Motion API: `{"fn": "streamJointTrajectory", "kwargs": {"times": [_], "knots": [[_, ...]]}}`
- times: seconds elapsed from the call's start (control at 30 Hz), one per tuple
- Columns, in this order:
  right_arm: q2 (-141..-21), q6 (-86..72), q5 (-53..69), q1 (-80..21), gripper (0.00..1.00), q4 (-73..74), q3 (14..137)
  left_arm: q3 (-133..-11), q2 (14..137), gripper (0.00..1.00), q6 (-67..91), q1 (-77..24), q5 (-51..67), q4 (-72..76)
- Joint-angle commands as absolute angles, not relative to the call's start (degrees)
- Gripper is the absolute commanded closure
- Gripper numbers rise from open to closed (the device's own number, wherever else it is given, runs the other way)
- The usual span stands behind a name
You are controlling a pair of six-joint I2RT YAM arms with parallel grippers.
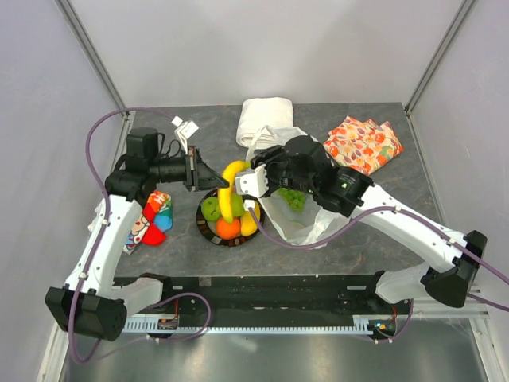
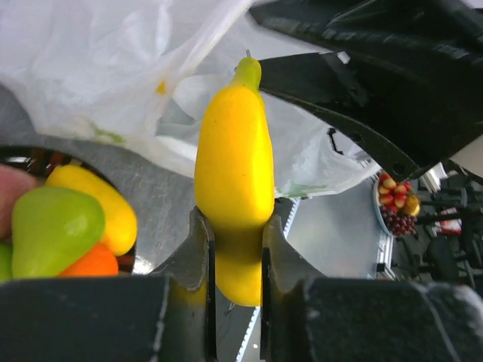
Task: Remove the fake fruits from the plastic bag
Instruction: Place the fake fruit on the plate.
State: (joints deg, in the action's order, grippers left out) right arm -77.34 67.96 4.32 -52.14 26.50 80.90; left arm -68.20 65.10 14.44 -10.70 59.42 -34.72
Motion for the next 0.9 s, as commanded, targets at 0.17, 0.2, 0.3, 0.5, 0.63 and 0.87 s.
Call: {"fn": "streamJointTrajectory", "kwargs": {"times": [0.17, 0.2, 0.3, 0.5, 0.63, 0.87], "knots": [[-77.8, 59.5, -5.1, -50.3, 0.20, 19.8, 79.6, -53.6, 49.8, 0.98, 24.8, 6.8, 48.6, -38.0], [-78.2, 58.6, -5.6, -50.0, 0.18, 19.7, 80.2, -52.9, 47.3, 0.98, 25.5, 7.6, 46.4, -38.4], [-81.1, 54.3, -9.3, -48.8, 0.16, 19.3, 83.3, -49.7, 45.6, 0.98, 28.6, 8.3, 38.0, -39.5], [-87.4, 45.3, -11.5, -45.0, 0.12, 19.4, 92.1, -43.9, 46.2, 0.98, 30.9, 12.1, 32.6, -38.2], [-88.8, 41.9, -12.1, -43.6, 0.11, 19.3, 93.3, -43.2, 45.7, 0.98, 30.0, 13.1, 32.8, -36.7], [-90.5, 37.5, -13.1, -43.5, 0.10, 21.8, 96.9, -38.7, 42.4, 0.98, 27.2, 13.2, 29.8, -38.3]]}}
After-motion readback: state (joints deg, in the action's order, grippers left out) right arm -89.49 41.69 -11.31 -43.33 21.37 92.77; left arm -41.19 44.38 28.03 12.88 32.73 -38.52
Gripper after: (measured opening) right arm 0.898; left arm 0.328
